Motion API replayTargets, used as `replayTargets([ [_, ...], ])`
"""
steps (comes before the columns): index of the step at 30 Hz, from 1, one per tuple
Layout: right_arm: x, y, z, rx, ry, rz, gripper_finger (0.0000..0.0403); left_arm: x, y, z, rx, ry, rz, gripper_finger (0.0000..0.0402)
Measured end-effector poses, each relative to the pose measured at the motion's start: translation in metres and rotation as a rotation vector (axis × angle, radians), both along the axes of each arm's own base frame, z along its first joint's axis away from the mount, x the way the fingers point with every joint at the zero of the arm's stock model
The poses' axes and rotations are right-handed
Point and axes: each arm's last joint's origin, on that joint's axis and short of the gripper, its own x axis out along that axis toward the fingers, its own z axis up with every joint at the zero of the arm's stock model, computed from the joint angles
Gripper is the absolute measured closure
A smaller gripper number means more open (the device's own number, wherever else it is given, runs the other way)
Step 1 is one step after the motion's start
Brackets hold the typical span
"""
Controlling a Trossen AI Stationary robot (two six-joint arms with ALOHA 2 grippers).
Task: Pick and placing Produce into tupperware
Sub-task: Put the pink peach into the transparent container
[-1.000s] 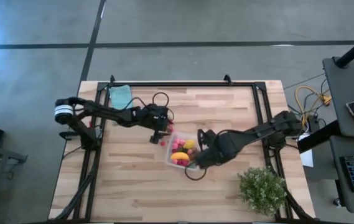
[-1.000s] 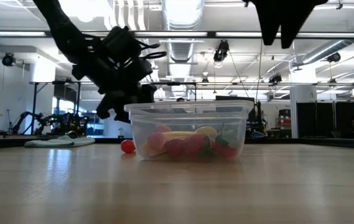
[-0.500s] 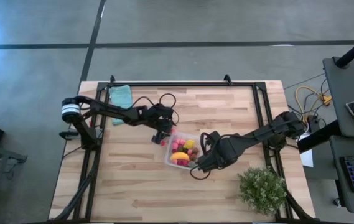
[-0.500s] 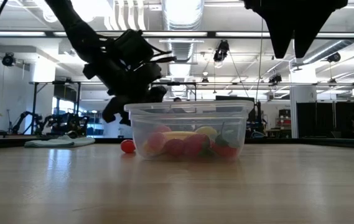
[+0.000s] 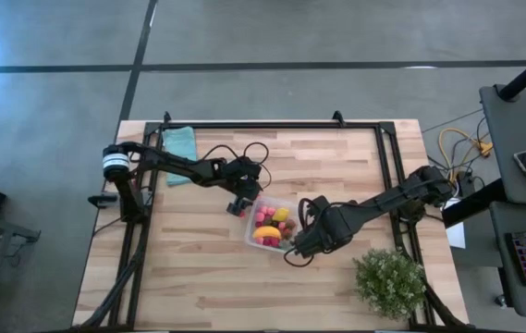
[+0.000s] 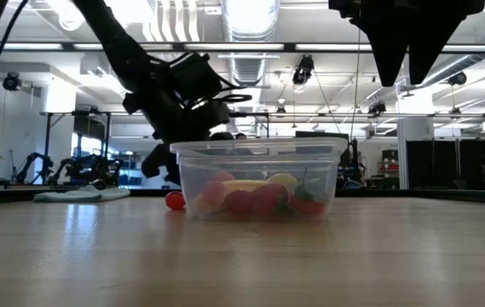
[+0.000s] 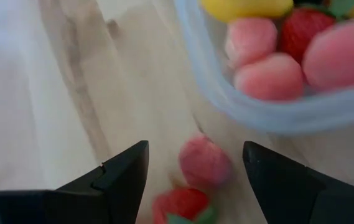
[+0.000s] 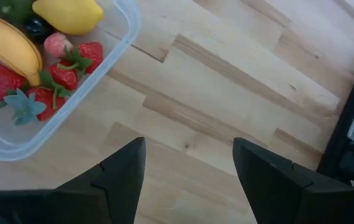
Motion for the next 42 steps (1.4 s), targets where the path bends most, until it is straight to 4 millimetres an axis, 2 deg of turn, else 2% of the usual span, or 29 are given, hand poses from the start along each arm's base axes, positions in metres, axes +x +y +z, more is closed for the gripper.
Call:
replayTargets([
  [18, 0.0004, 0.0000, -0.0001, 0.000, -0.016, -0.033, 0.0170, 0.0011, 0.0003, -0.0060, -0.019, 0.065, 0.002, 0.0160],
  [32, 0.0006, 0.0001, -0.0002, 0.001, -0.017, -0.035, 0.0170, 0.0011, -0.0005, -0.0060, -0.033, 0.082, -0.001, 0.0306],
  [35, 0.0006, 0.0001, -0.0002, 0.001, -0.017, -0.035, 0.0170, 0.0020, 0.0001, -0.0052, -0.022, 0.081, 0.006, 0.0316],
  [42, 0.0006, 0.0001, -0.0003, 0.000, -0.016, -0.034, 0.0170, 0.0019, 0.0038, -0.0020, 0.068, 0.097, 0.081, 0.0313],
])
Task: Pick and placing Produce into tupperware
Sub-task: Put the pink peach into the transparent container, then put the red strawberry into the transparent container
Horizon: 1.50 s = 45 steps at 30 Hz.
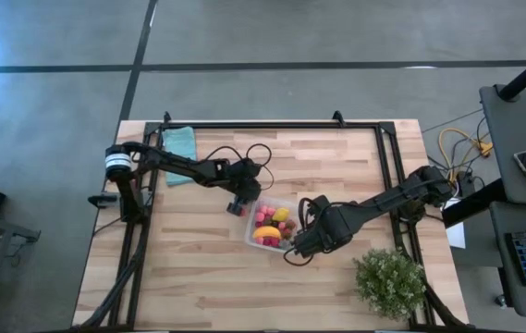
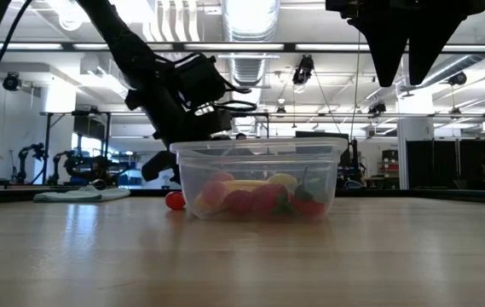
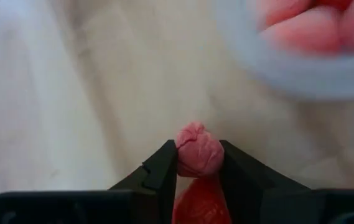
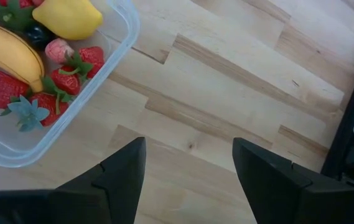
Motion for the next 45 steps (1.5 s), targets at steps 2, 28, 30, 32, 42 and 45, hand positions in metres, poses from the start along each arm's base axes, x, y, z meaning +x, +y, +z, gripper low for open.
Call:
replayTargets([
  [2, 0.000, 0.000, 0.000, 0.000, 0.000, 0.000, 0.0170, -0.001, 0.003, 0.005, 0.054, 0.009, 0.043, 0.0313],
  [28, -0.006, 0.016, 0.000, -0.017, -0.013, 0.067, 0.0170, -0.026, -0.051, 0.108, -0.645, -0.186, 0.030, 0.0312],
  [30, -0.006, 0.017, 0.000, -0.018, -0.017, 0.070, 0.0170, -0.024, -0.058, 0.097, -0.600, -0.140, 0.080, 0.0312],
  [32, -0.006, 0.017, 0.000, -0.018, -0.020, 0.071, 0.0170, -0.017, -0.062, 0.089, -0.530, -0.134, 0.153, 0.0308],
  [42, -0.005, 0.017, 0.000, -0.040, -0.040, 0.073, 0.0170, -0.006, -0.066, 0.079, -0.535, -0.103, 0.271, 0.0203],
  [45, -0.005, 0.017, 0.000, -0.043, -0.041, 0.074, 0.0170, -0.007, -0.063, 0.086, -0.460, -0.125, 0.268, 0.0176],
])
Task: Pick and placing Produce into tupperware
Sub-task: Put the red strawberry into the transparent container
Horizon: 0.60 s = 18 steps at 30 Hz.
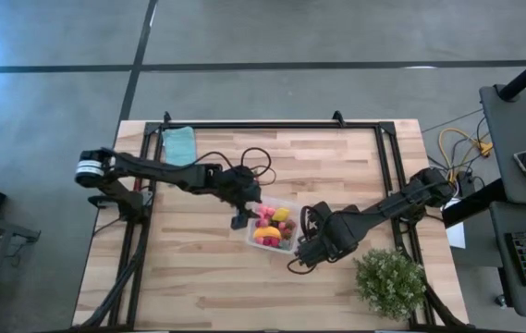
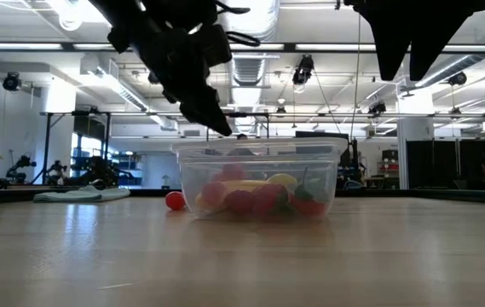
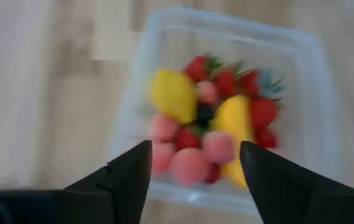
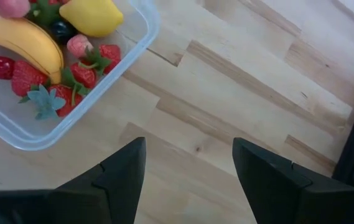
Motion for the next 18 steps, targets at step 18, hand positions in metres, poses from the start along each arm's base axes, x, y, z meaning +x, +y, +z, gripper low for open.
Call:
replayTargets([
  [18, 0.000, -0.001, 0.000, -0.019, -0.024, -0.053, 0.0170, -0.009, 0.104, -0.007, -0.004, 0.320, 0.269, 0.0159],
])
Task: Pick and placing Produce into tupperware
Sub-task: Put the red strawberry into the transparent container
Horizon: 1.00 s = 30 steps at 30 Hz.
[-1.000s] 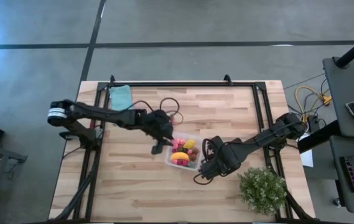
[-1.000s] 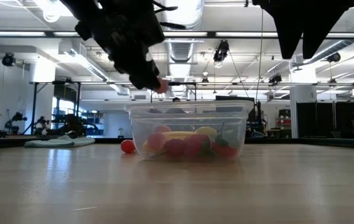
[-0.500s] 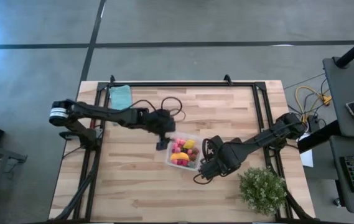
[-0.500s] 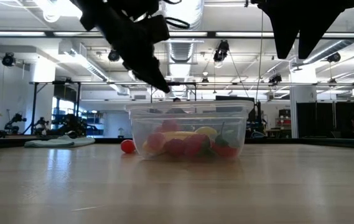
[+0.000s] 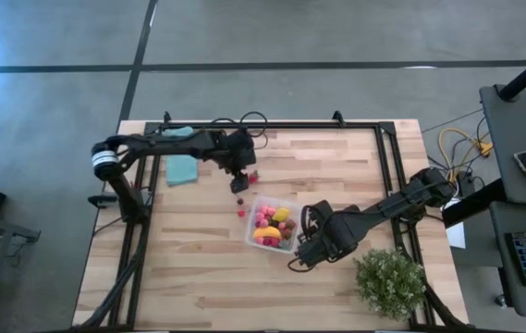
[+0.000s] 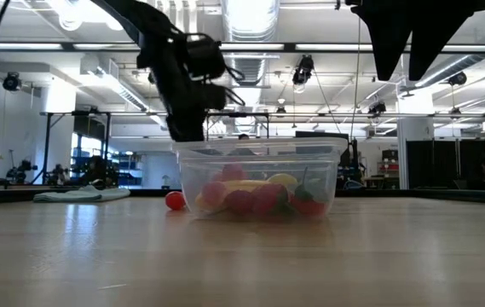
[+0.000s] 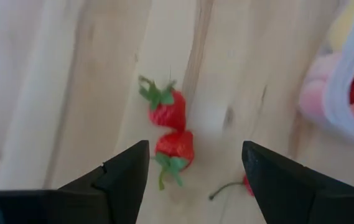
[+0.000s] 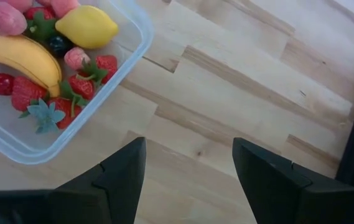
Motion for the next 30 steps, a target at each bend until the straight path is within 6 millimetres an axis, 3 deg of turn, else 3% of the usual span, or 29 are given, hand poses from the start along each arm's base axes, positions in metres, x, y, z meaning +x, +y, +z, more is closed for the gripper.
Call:
replayTargets([
  [7, 0.000, 0.000, 0.000, 0.000, -0.005, -0.016, 0.0170, 0.011, 0.004, -0.028, -0.011, 0.039, -0.015, 0.0159],
  [13, 0.000, 0.000, 0.000, 0.001, -0.016, -0.043, 0.0170, 0.019, 0.004, -0.039, 0.058, 0.022, -0.119, 0.0159],
  [30, -0.001, 0.000, -0.001, -0.003, -0.021, -0.064, 0.0170, 0.028, 0.008, -0.044, 0.156, -0.033, -0.220, 0.0159],
])
